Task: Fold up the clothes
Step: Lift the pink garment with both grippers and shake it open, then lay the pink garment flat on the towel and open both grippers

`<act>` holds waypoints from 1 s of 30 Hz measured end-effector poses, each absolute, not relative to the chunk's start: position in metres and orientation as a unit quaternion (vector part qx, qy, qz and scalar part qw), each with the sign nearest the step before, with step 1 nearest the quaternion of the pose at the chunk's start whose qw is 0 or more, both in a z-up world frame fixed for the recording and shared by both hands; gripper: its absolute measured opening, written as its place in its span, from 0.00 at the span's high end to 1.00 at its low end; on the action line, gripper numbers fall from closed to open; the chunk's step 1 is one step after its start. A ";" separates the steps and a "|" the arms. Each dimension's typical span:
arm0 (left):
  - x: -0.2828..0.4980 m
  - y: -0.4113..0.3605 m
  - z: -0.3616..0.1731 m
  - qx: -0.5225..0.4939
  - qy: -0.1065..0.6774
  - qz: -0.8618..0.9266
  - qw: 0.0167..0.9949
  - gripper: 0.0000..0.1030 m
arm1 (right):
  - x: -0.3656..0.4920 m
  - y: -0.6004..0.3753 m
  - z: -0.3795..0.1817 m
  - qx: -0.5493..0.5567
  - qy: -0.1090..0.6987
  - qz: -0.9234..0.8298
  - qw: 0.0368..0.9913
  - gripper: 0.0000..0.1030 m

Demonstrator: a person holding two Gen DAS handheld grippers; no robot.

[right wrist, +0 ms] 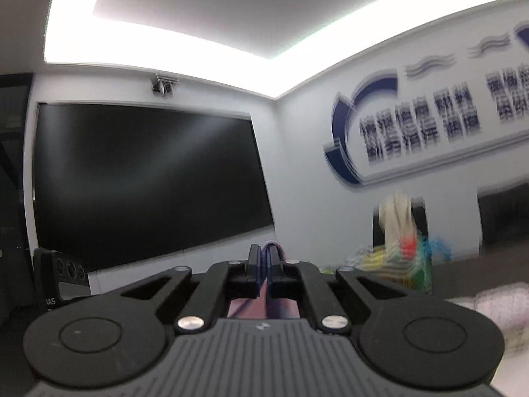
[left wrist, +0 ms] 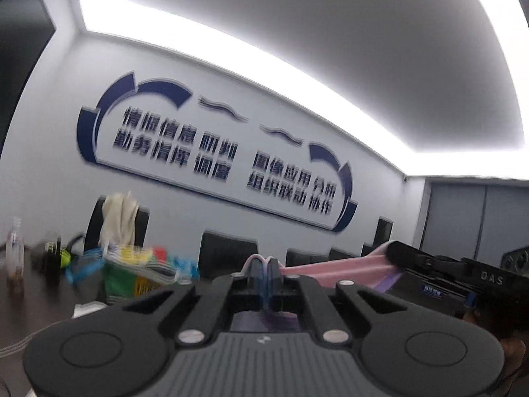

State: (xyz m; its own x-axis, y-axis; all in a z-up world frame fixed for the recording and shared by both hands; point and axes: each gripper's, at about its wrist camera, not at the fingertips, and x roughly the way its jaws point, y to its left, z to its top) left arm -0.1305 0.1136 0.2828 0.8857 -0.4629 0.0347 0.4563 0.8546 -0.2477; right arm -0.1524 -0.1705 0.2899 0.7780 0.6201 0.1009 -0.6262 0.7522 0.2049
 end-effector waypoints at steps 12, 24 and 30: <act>-0.011 0.079 0.350 -0.093 0.050 -0.196 0.975 0.99 | -0.069 -0.155 0.351 0.100 -0.033 0.212 0.971 0.97; 0.018 0.068 0.092 -0.067 0.281 -0.158 0.944 0.47 | 0.119 -0.143 0.162 0.010 0.275 0.142 0.951 0.40; -0.057 0.082 0.022 -0.067 0.325 -0.184 0.925 0.47 | 0.034 -0.160 0.063 -0.032 0.365 0.214 0.906 0.39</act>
State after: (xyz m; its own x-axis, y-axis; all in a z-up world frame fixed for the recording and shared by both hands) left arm -0.0573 0.0822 0.0220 0.7207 -0.3831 -0.5778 0.2964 0.9237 -0.2428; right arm 0.0345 -0.1601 0.0629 0.6421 0.3644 -0.6745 -0.4110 0.9063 0.0983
